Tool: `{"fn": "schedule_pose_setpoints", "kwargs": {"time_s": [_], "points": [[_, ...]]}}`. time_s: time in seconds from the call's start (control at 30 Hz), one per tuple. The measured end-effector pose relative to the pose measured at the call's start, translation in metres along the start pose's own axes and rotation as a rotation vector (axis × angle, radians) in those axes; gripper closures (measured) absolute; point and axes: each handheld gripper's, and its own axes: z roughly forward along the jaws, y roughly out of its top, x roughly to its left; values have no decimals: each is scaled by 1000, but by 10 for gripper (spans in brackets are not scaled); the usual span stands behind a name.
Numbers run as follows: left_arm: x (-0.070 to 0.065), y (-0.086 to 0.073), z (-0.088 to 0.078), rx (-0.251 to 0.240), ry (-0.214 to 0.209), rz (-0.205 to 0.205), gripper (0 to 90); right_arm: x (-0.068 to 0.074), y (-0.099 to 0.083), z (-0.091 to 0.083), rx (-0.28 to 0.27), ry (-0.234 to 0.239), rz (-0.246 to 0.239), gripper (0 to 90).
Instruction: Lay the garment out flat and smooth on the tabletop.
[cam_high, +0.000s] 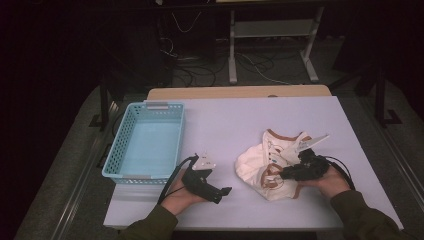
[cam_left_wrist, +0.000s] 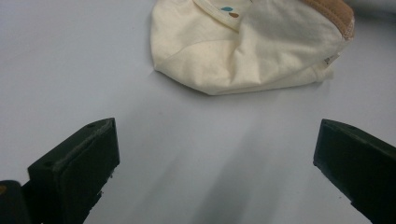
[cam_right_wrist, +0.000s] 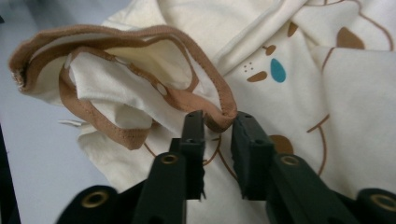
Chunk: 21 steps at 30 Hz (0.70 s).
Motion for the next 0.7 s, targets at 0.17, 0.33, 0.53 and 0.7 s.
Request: {"fn": "schedule_pose_setpoints", "kwargs": {"time_s": [0.17, 0.33, 0.53, 0.7], "points": [[0, 0, 0, 10, -4, 11, 0, 2, 1, 3, 15, -5, -26, 856], [-1, 0, 1, 0, -4, -1, 0, 2, 5, 0, -21, -17, -35, 861], [0, 0, 2, 5, -5, 5, 0, 1, 11, -4, -79, -30, -31, 864], [-1, 0, 2, 6, -6, 3, 0, 2, 21, -7, -120, -41, -39, 866]]}}
